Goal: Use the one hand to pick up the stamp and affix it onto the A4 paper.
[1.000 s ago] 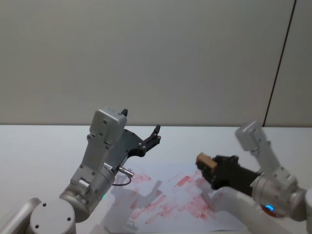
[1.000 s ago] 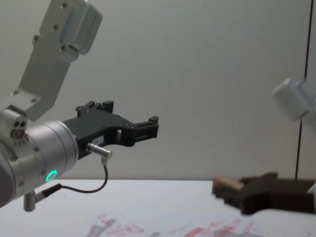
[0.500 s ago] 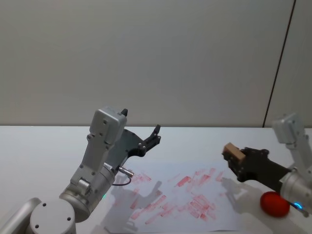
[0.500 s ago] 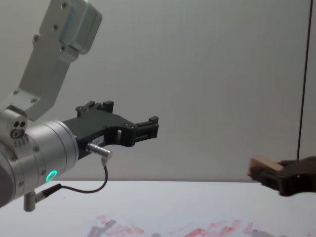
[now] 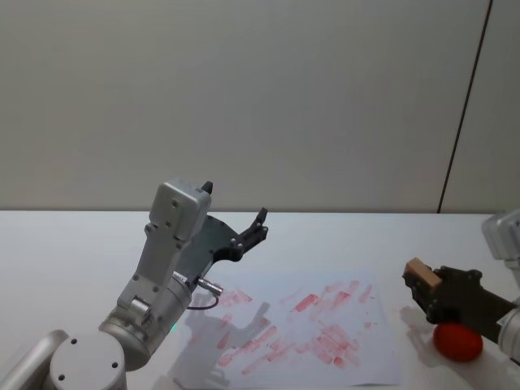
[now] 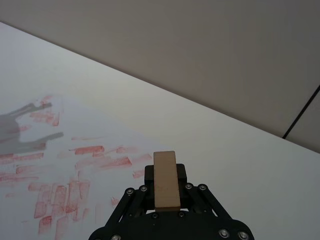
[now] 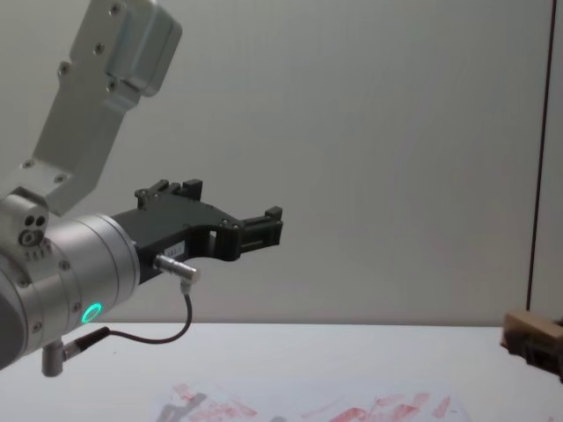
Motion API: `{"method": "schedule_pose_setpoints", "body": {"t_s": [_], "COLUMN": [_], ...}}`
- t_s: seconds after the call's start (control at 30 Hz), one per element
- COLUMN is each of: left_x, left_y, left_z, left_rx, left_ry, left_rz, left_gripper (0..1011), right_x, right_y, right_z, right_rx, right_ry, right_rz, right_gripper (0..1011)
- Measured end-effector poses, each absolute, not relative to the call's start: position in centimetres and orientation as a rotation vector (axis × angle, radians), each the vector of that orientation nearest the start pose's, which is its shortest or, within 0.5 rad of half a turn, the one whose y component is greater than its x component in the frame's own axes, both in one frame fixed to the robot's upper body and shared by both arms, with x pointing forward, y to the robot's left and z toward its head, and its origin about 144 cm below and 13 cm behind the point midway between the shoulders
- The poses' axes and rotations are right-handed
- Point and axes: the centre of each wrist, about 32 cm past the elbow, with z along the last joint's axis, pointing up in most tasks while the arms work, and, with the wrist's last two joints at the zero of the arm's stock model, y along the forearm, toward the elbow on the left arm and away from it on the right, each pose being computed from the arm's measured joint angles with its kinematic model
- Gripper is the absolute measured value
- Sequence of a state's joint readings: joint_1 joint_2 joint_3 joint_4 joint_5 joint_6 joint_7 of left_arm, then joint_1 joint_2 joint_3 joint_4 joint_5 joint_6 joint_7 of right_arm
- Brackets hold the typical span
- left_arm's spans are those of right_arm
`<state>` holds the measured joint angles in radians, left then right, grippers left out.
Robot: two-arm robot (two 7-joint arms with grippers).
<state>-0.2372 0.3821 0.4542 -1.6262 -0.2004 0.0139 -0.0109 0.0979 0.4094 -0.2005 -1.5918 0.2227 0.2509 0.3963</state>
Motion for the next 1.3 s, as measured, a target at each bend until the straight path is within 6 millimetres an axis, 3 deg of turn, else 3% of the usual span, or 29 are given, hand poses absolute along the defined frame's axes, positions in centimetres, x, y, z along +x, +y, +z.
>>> {"method": "schedule_pose_setpoints", "body": {"t_s": [1.3], "left_x": [49.2], "left_y": [19.8], "left_z": [120.4], "left_rx": [0.061], "left_ry": [-0.268], "left_rz": [1.124], "left_gripper": [1002], "right_x": [45.7], "right_y": [-30.5], "right_z": [114.8], "right_rx": [-0.435], "right_ry": [0.112], "right_rz": [-1.052], "right_gripper": [240]}}
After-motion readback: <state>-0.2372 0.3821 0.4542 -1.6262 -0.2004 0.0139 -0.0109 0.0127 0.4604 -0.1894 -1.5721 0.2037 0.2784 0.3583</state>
